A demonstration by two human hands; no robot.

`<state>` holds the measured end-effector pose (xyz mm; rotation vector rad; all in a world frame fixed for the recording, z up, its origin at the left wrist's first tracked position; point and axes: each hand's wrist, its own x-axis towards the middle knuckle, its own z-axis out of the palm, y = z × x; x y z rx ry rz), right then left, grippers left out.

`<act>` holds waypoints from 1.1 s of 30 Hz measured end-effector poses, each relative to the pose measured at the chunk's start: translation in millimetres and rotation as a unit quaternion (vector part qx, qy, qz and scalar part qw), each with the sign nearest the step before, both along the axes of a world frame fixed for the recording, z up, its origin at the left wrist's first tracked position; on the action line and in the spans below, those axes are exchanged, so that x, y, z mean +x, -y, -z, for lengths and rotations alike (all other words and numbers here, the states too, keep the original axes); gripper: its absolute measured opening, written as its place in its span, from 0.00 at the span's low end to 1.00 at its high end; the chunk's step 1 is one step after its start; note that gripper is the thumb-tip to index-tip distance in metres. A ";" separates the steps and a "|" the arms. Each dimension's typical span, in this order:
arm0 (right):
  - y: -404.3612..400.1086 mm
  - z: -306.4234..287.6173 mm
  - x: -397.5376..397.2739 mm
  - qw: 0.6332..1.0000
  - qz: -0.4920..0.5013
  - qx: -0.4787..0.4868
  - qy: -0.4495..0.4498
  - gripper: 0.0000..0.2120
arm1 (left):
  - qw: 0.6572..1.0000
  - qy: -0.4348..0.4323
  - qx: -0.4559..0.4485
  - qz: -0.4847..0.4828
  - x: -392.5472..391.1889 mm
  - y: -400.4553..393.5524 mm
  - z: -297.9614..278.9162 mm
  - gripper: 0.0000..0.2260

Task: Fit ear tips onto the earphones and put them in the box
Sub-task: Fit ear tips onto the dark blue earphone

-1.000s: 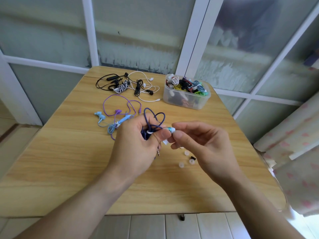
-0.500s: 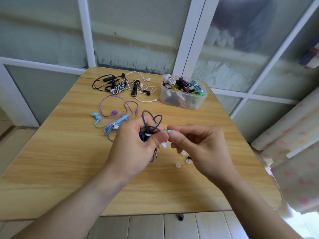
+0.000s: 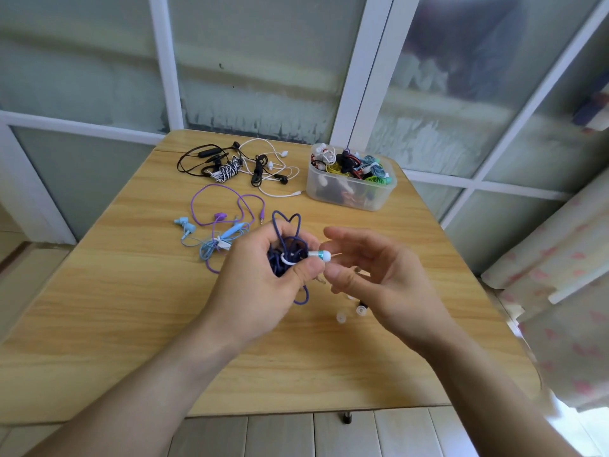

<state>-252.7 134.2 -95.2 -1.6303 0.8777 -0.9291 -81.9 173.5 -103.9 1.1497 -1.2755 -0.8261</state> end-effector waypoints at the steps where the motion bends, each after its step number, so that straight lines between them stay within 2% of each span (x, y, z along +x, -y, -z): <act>1: -0.1 1.1 -0.1 1.000 -0.016 -0.002 -0.006 0.24 | 1.000 -0.008 0.013 0.011 0.0 0.4 0.3 0.07; 5: -0.8 6.4 2.0 0.989 -0.029 -0.104 -0.102 0.35 | 0.987 -0.027 0.128 0.095 0.4 2.7 0.9 0.07; 8: 1.0 9.4 5.4 0.972 -0.032 -0.161 -0.169 0.37 | 0.975 0.026 0.178 0.130 6.3 4.6 -3.4 0.18; 11: 2.1 9.3 8.1 0.962 -0.041 -0.178 -0.202 0.37 | 0.961 0.016 0.246 0.123 18.9 10.1 -10.2 0.27; 13: 3.2 10.7 12.3 0.956 -0.038 -0.195 -0.214 0.36 | 0.960 0.028 0.262 0.097 24.8 14.6 -14.4 0.24; 16: 6.3 15.6 23.7 0.975 -0.006 -0.152 -0.161 0.28 | 0.971 0.158 0.181 0.017 25.0 20.2 -16.6 0.07; 18: 8.8 16.9 30.6 0.986 0.024 -0.109 -0.121 0.18 | 0.960 0.261 0.089 -0.047 23.2 22.2 -16.9 0.07; 19: 10.0 16.2 32.7 0.991 0.036 -0.090 -0.095 0.14 | 0.955 0.283 0.053 -0.078 22.0 22.6 -18.3 0.08; 21: 13.3 12.8 34.6 0.996 0.061 -0.049 -0.035 0.09 | 0.957 0.267 0.034 -0.108 23.6 26.6 -18.4 0.10; 23: 19.7 6.8 35.8 0.995 0.094 0.004 0.042 0.07 | 0.973 0.203 0.056 -0.096 26.9 31.7 -19.1 0.12; 25: 33.6 -0.7 35.5 0.981 0.127 0.060 0.133 0.07 | 0.981 0.166 0.052 -0.091 31.2 38.3 -18.9 0.12; 27: 56.9 -11.6 33.4 0.963 0.155 0.086 0.201 0.06 | 0.978 0.177 0.040 -0.108 35.3 43.4 -18.4 0.10; 30: 100.7 -35.3 26.5 0.954 0.202 0.058 0.213 0.07 | 0.954 0.262 0.033 -0.142 43.6 49.1 -9.7 0.08; 33: 143.2 -60.7 16.7 0.961 0.258 0.002 0.097 0.09 | 0.915 0.378 0.069 -0.125 53.5 53.3 4.4 0.09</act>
